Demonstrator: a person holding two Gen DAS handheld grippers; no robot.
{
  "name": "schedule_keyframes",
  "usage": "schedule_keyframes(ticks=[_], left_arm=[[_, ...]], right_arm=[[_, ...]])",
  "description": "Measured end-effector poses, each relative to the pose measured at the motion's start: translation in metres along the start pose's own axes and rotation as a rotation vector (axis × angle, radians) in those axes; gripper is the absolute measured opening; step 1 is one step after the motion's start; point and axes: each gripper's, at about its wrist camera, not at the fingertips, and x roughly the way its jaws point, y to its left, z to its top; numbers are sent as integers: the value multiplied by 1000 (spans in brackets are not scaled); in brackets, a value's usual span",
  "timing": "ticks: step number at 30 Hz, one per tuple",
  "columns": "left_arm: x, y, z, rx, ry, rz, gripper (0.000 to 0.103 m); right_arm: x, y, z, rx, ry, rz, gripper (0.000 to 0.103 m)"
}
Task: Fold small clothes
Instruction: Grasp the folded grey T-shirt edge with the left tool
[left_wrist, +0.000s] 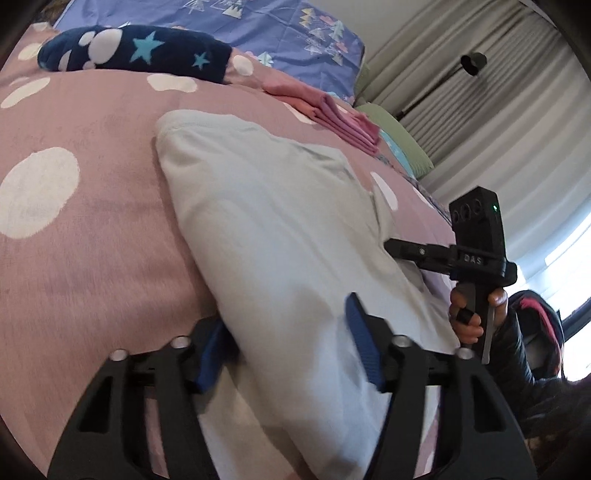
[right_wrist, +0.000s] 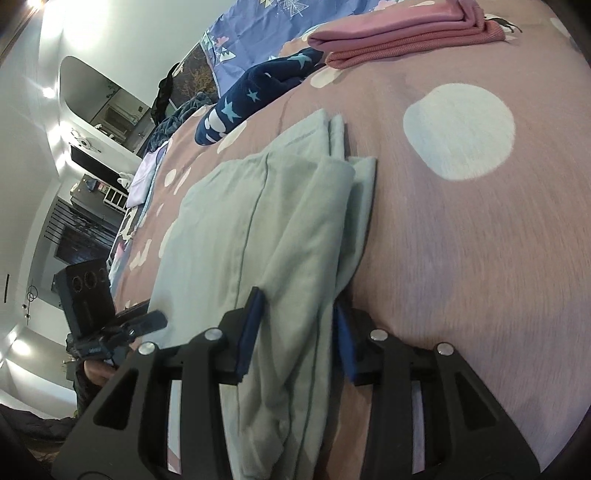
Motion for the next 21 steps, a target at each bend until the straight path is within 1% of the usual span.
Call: schedule_keyframes(ticks=[1, 2, 7, 10, 12, 13, 16, 17, 18, 19, 21], left_arm=[[1, 2, 2, -6, 1, 3, 46], [2, 5, 5, -14, 2, -1, 44], [6, 9, 12, -23, 6, -15, 43], [8, 12, 14, -23, 7, -24, 43], [12, 14, 18, -31, 7, -35, 43], [13, 15, 20, -32, 8, -35, 43], [20, 12, 28, -11, 13, -18, 43], [23, 10, 30, 4, 14, -9, 43], [26, 8, 33, 18, 16, 1, 40], [28, 6, 35, 33, 18, 15, 37], [32, 1, 38, 75, 22, 48, 32]], right_arm=[[1, 0, 3, -1, 4, 3, 37], [2, 0, 5, 1, 5, 4, 37], [1, 1, 10, 9, 3, 19, 40], [1, -2, 14, 26, 10, 47, 44], [3, -3, 16, 31, 11, 54, 49], [5, -2, 19, 32, 11, 53, 50], [13, 3, 29, 3, 11, 13, 50], [18, 6, 33, -20, 4, -12, 45], [21, 8, 34, -31, -2, -30, 40], [24, 10, 36, -43, -8, -50, 38], [25, 12, 36, -51, -32, -81, 29]])
